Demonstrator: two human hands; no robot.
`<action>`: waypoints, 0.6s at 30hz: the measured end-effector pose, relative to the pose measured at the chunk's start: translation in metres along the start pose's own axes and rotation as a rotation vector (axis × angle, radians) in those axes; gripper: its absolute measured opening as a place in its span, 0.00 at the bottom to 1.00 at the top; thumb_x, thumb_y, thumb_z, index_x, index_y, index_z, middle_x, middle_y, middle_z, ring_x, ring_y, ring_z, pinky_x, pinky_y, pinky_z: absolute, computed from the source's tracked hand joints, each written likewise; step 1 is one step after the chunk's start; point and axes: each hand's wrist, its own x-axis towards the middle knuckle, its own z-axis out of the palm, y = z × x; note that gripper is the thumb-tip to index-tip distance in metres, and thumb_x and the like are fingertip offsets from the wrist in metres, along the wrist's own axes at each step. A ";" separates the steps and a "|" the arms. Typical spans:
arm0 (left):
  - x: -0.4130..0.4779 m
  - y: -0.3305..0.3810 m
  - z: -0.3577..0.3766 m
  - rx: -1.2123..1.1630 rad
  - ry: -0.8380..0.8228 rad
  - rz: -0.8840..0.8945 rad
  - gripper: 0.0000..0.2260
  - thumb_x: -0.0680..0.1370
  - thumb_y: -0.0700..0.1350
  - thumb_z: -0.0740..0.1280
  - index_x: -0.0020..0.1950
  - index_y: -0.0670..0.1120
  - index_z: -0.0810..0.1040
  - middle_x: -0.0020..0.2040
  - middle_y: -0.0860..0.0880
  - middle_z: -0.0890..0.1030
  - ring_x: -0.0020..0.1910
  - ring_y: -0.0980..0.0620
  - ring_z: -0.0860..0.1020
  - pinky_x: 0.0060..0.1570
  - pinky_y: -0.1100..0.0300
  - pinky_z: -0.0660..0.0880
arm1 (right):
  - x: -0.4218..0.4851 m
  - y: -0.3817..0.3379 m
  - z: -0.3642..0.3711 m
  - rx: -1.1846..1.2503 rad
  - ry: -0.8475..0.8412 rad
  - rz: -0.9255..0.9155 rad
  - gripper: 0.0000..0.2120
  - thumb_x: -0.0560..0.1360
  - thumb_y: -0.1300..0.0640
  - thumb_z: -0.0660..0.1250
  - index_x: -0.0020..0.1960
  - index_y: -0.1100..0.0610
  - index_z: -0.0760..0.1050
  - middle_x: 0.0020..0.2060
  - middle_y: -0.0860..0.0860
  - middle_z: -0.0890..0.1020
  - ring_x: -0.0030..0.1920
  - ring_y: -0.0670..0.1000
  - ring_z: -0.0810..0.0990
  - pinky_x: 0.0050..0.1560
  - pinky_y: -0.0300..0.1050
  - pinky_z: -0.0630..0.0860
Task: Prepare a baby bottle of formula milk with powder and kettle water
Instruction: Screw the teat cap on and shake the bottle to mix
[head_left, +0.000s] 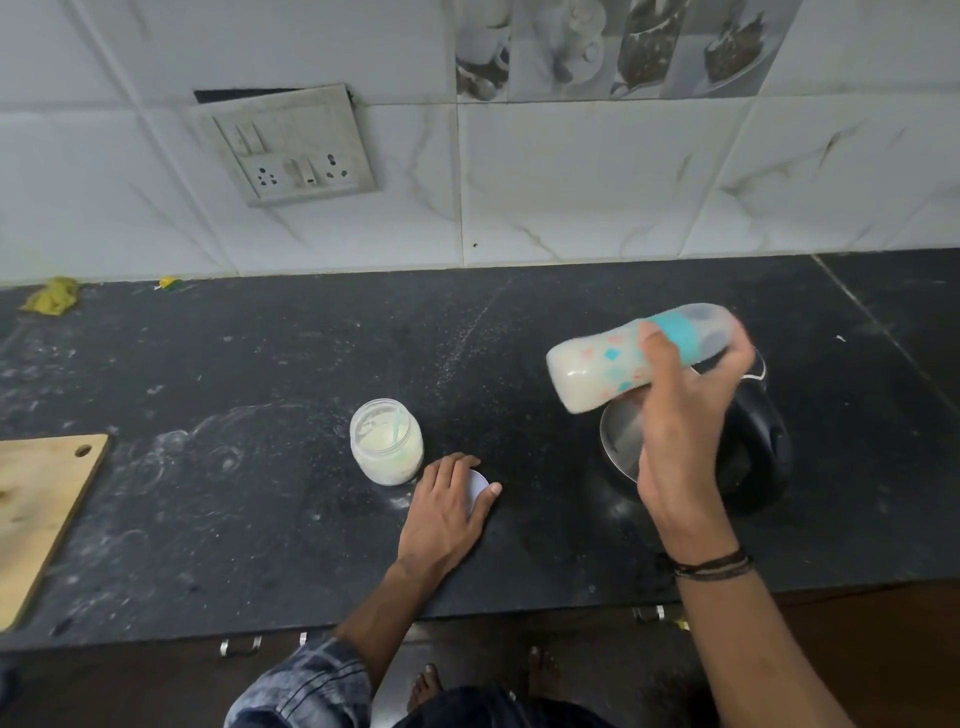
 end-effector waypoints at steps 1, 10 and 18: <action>0.000 0.000 0.000 0.003 -0.001 0.000 0.22 0.84 0.63 0.57 0.67 0.49 0.75 0.65 0.52 0.76 0.64 0.52 0.72 0.67 0.59 0.67 | 0.001 0.001 0.000 0.019 0.039 -0.008 0.30 0.79 0.62 0.71 0.74 0.52 0.59 0.56 0.50 0.80 0.48 0.43 0.85 0.42 0.42 0.81; 0.000 -0.001 -0.001 0.005 -0.004 -0.003 0.22 0.84 0.63 0.57 0.67 0.48 0.75 0.65 0.52 0.76 0.64 0.51 0.72 0.67 0.57 0.68 | -0.004 0.004 -0.003 0.006 0.070 -0.050 0.30 0.78 0.61 0.72 0.74 0.52 0.60 0.57 0.48 0.79 0.49 0.42 0.85 0.43 0.41 0.82; 0.000 -0.001 0.000 0.001 -0.005 0.004 0.22 0.84 0.63 0.57 0.67 0.49 0.75 0.65 0.53 0.76 0.64 0.52 0.72 0.67 0.57 0.69 | 0.001 0.005 -0.005 0.015 0.035 0.001 0.30 0.78 0.61 0.72 0.73 0.53 0.61 0.56 0.50 0.80 0.49 0.45 0.86 0.42 0.42 0.81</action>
